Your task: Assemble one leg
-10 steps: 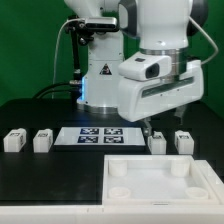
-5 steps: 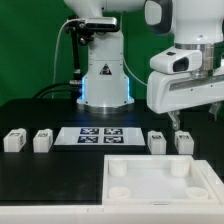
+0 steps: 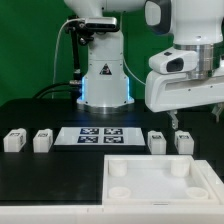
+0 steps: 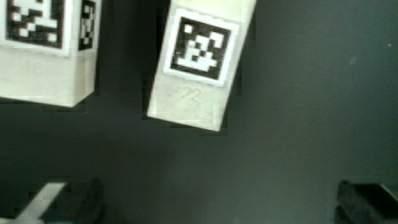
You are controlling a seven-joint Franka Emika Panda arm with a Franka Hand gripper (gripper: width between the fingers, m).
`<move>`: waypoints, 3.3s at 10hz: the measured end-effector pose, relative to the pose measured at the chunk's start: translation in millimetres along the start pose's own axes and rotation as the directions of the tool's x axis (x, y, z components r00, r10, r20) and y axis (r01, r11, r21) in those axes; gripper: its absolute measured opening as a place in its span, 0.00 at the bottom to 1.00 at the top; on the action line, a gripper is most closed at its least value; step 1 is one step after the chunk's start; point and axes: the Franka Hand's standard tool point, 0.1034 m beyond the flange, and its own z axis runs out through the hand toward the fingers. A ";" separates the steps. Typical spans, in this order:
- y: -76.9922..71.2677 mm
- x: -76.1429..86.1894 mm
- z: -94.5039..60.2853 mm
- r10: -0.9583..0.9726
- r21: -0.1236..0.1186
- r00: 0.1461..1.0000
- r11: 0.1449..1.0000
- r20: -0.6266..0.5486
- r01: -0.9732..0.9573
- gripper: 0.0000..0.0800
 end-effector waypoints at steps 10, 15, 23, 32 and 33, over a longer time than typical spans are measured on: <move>-1.7 -4.0 14.8 0.075 0.004 0.750 0.995 0.658 -0.103 0.81; -9.8 -18.7 43.3 0.083 -0.007 0.731 0.994 0.677 -0.107 0.81; -12.4 -20.5 51.5 0.071 0.000 0.740 0.995 0.669 -0.095 0.47; -5.4 -10.9 33.5 0.034 0.027 0.750 0.997 0.661 -0.068 0.36; 1.5 0.3 13.2 0.019 0.041 0.780 0.998 0.626 -0.056 0.36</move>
Offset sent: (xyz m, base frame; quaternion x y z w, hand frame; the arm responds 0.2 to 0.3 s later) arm 0.0100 0.0046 -0.0043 0.0309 -0.2269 0.1052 0.9677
